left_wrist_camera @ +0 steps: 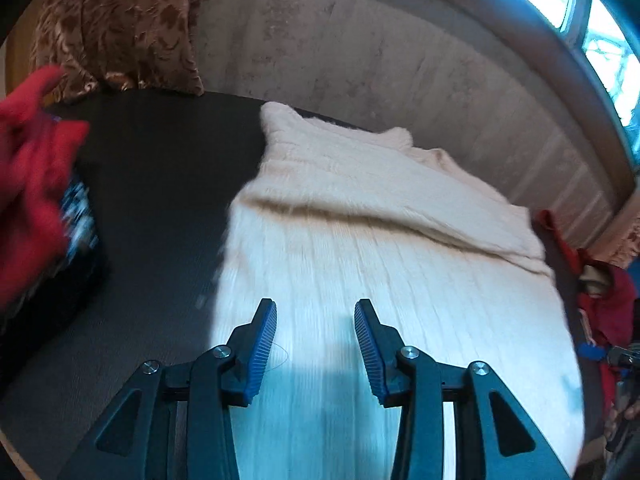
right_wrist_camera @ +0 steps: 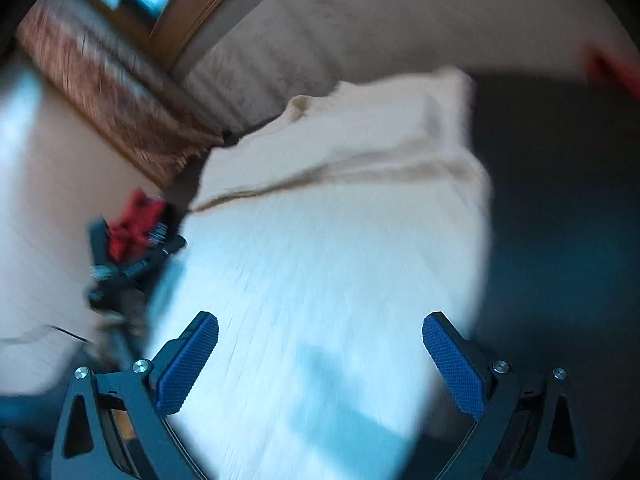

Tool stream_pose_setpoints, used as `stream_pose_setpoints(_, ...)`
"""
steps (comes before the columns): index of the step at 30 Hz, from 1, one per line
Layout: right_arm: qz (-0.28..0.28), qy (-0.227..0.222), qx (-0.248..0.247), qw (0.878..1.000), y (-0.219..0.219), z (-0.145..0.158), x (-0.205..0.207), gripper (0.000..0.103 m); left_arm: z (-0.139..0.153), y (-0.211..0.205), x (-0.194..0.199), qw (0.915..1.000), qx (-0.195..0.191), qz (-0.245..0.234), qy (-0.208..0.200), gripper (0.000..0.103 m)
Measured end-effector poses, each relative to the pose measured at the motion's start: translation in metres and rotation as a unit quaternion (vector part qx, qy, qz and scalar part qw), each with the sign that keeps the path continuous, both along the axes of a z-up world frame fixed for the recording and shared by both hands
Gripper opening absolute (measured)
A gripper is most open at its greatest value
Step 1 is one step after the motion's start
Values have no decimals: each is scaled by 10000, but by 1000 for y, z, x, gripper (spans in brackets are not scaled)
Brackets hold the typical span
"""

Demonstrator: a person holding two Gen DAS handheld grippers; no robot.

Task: Fold clothes

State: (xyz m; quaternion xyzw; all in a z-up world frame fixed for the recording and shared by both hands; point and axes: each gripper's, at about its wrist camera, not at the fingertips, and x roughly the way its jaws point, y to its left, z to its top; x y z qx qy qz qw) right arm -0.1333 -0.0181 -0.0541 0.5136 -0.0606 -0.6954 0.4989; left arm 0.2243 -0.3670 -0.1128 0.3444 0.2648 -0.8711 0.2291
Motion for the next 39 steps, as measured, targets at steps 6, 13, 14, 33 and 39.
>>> stream_pose_setpoints(6, -20, -1111, -760, 9909, 63, -28, 33, 103, -6, 21, 51, 9985, 385, -396, 64, 41)
stream_pose_setpoints(13, 636, -1834, -1038, 9755, 38, -32, 57, 103, -7, 35, 100, 9953, 851, -337, 330, 42)
stream_pose_setpoints(14, 728, -1774, -921, 9771, 34, -32, 62, 103, -8, 38, 106, 9947, 896, -349, 366, 43)
stream_pose_setpoints(33, 899, -802, -439, 9917, 25, -28, 93, 103, -19, 66, 138, 9899, 1336, -397, 245, 46)
stream_pose_setpoints(39, 814, -1030, -589, 9896, 26, -30, 87, 103, -17, 69, 130, 9869, 1490, -356, 507, 47)
